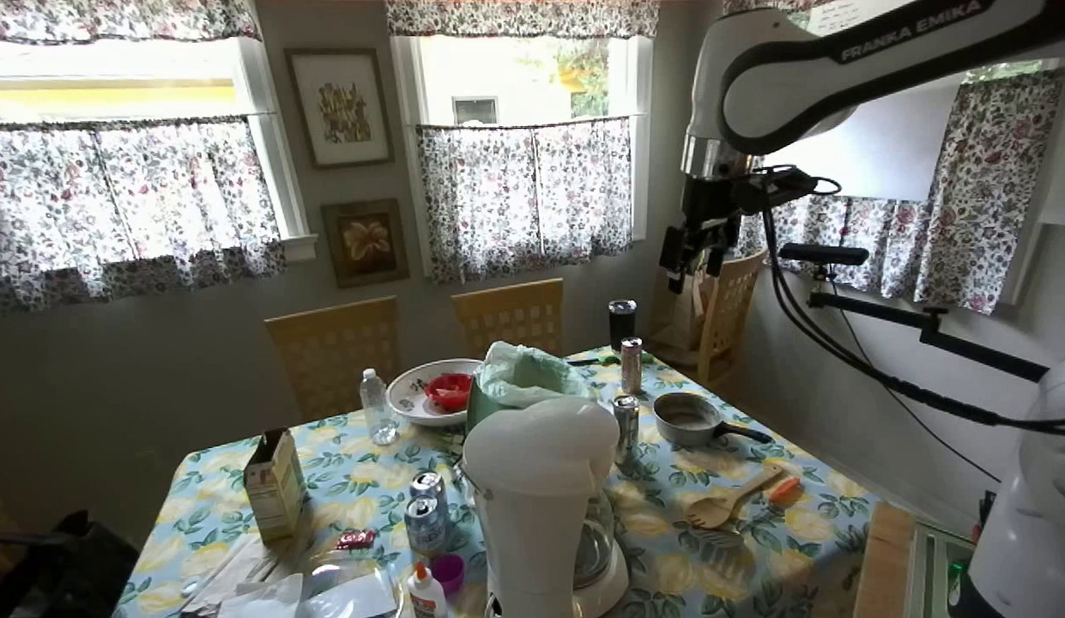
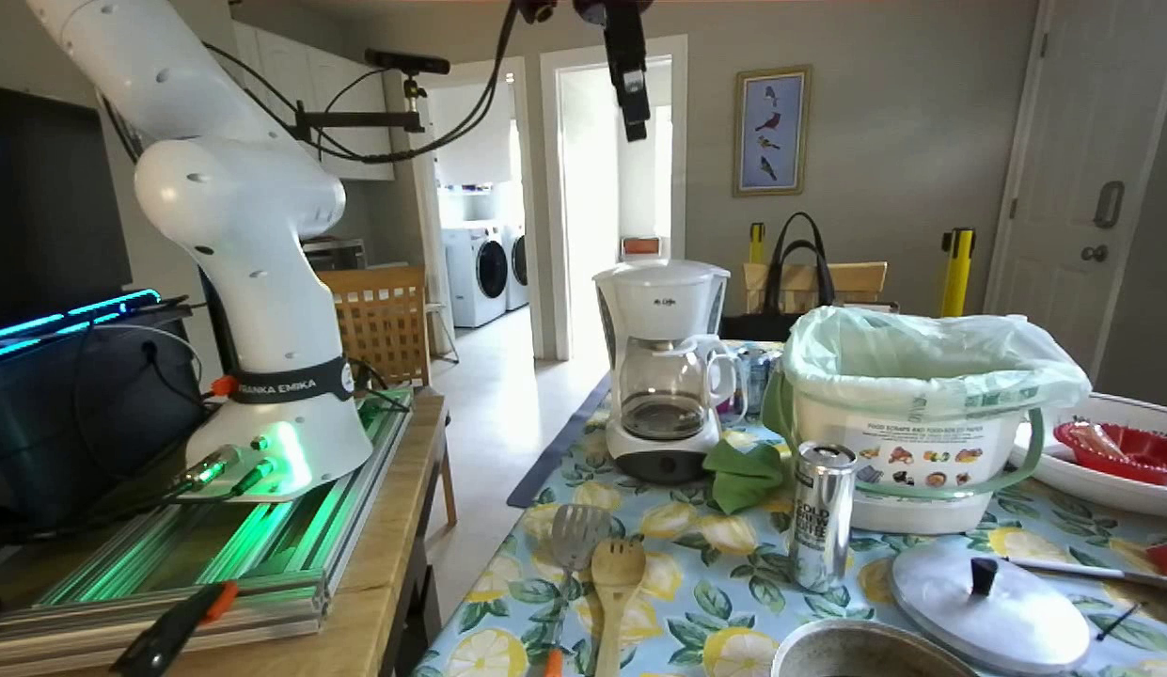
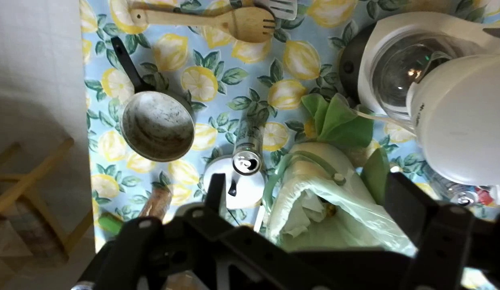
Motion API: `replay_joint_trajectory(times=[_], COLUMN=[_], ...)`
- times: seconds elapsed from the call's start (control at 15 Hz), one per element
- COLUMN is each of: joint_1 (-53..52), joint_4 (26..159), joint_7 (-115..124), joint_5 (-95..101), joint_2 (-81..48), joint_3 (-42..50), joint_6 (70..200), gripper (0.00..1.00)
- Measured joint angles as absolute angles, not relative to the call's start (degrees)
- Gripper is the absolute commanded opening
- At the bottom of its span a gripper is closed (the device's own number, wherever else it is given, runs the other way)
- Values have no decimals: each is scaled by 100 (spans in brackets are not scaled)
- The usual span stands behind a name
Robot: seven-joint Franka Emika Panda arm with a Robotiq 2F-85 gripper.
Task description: Put the two right cans in the bin
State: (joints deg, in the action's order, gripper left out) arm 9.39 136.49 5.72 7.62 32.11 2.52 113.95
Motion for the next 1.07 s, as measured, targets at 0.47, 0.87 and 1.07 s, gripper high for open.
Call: replay_joint_trajectory(times=[0.47,0.87,1.07], joint_1=[949,938,938], joint_4=[12656,12412,12413], joint_7=[182,-164,-164], joint_5=[309,212,212], joint_2=[1379,961,980], joint_3=[629,730,730], joint_6=[10539,10494,10494], gripper=[100,100,100])
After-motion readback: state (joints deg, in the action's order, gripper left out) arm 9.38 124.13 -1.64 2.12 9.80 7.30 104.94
